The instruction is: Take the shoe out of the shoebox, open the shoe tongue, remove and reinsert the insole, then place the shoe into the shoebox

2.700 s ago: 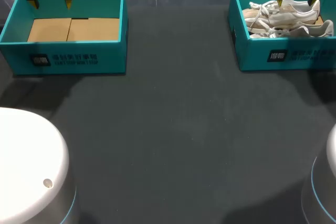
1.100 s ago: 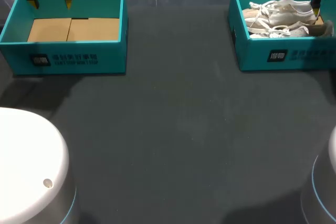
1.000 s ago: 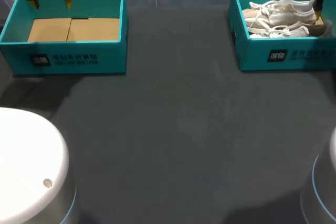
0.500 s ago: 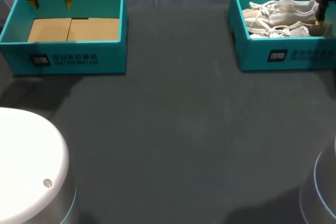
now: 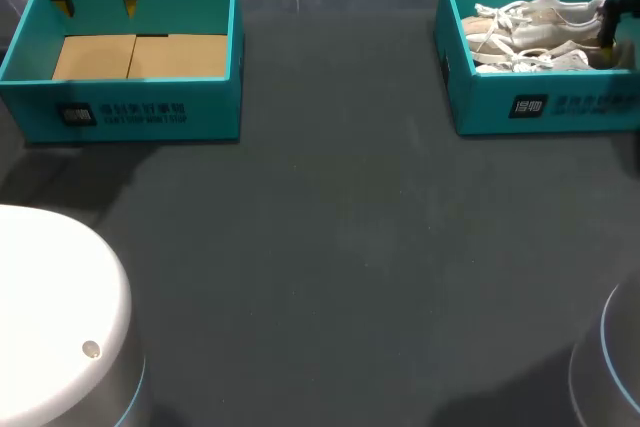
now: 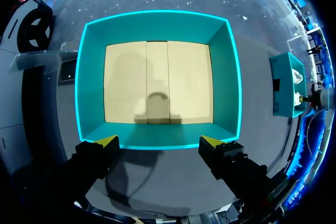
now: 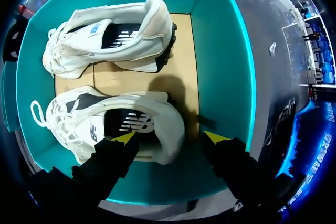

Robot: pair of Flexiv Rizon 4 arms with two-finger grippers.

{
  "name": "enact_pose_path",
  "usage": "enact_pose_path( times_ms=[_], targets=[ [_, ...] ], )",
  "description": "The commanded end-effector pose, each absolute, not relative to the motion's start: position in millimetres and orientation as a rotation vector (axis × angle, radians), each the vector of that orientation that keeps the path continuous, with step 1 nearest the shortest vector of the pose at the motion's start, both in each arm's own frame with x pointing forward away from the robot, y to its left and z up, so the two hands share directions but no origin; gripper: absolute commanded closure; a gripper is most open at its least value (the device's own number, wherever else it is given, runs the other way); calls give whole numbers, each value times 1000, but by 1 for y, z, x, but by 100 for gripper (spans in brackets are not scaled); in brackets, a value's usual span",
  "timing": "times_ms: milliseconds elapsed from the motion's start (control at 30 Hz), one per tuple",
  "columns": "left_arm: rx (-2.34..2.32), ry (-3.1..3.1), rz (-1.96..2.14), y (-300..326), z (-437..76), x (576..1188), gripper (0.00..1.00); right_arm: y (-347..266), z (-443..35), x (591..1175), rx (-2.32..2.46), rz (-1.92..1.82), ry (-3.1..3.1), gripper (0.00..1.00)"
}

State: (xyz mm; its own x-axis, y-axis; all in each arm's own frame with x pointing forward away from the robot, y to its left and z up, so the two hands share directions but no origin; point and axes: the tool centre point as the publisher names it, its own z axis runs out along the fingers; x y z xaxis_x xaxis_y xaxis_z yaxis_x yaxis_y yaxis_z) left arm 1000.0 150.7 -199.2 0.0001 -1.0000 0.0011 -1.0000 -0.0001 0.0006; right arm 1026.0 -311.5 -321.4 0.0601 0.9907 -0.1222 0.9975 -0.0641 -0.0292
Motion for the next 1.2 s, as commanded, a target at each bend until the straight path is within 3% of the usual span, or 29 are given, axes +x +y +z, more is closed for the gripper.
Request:
enact_pose_path(
  times_ms=[33,333,800,1000,1200],
  targets=[
    [2221,-2221,0,150,-199,1000,0,-314,-331,1030,2245,-176,2105,27],
    [2221,-2221,0,150,-199,1000,0,-314,-346,1028,2263,-193,2097,35],
    [2221,-2221,0,150,-199,1000,0,-315,-361,1029,2287,-145,2089,34],
    [2221,-2221,0,150,-199,1000,0,-320,-363,1027,2295,-119,2082,40],
    [2221,-2221,0,150,-199,1000,0,-323,-367,1027,2284,-125,2089,37]
  ],
)
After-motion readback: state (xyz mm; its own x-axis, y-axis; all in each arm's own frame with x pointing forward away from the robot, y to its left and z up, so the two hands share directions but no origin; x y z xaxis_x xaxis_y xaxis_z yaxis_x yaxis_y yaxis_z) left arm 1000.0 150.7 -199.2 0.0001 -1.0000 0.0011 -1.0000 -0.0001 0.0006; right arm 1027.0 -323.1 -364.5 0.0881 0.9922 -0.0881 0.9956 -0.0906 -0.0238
